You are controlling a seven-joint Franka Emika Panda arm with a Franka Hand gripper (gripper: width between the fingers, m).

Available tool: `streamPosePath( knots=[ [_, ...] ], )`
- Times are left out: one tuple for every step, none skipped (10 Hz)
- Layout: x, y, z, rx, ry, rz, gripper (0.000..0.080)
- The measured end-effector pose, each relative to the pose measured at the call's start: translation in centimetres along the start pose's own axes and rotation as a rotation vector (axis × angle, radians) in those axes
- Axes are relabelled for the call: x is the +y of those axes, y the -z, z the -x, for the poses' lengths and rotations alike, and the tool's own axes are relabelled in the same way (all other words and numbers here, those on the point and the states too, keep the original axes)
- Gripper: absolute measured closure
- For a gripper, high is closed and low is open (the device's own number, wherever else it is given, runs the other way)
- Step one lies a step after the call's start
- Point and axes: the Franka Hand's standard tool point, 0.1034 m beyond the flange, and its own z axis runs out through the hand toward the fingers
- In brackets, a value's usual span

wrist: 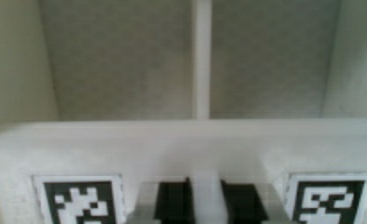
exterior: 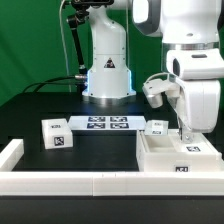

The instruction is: Assemble cabinet

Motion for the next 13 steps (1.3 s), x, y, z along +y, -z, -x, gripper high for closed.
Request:
streamPosePath(
  knots=[
    [0.0, 0.0, 0.1, -0.005, 0.007, -0.016, 0.0729],
    [0.0, 0.0, 0.1, -0.007, 0.011, -0.028, 0.0729],
    [0.0, 0.0, 0.1, -0.009, 0.011, -0.032, 0.0729],
    [0.0, 0.0, 0.1, -0.009, 0.011, -0.032, 0.0729],
    [0.0, 0.0, 0.1, -0.009, 0.009, -0.031, 0.0729],
    [-0.1, 0.0, 0.1, -0.009, 0.006, -0.031, 0.0729],
    [-0.1, 0.1, 0.1, -0.01, -0.003, -0.03, 0.0729],
    [-0.1, 0.4, 0.0, -0.012, -0.009, -0.026, 0.0552],
    [0.0, 0.7, -0.1, -0.013, -0.017, -0.021, 0.0385],
    [-0.2, 1.2, -0.2, -0.016, -0.028, -0.017, 0.0385],
    [-0.5, 2.0, -0.2, -0.02, -0.046, -0.01, 0.0209],
    [-1.6, 2.6, -0.1, -0.027, -0.067, -0.005, 0.0056],
    [-2.6, 3.2, 0.1, -0.025, -0.082, 0.016, 0.0056]
  ],
)
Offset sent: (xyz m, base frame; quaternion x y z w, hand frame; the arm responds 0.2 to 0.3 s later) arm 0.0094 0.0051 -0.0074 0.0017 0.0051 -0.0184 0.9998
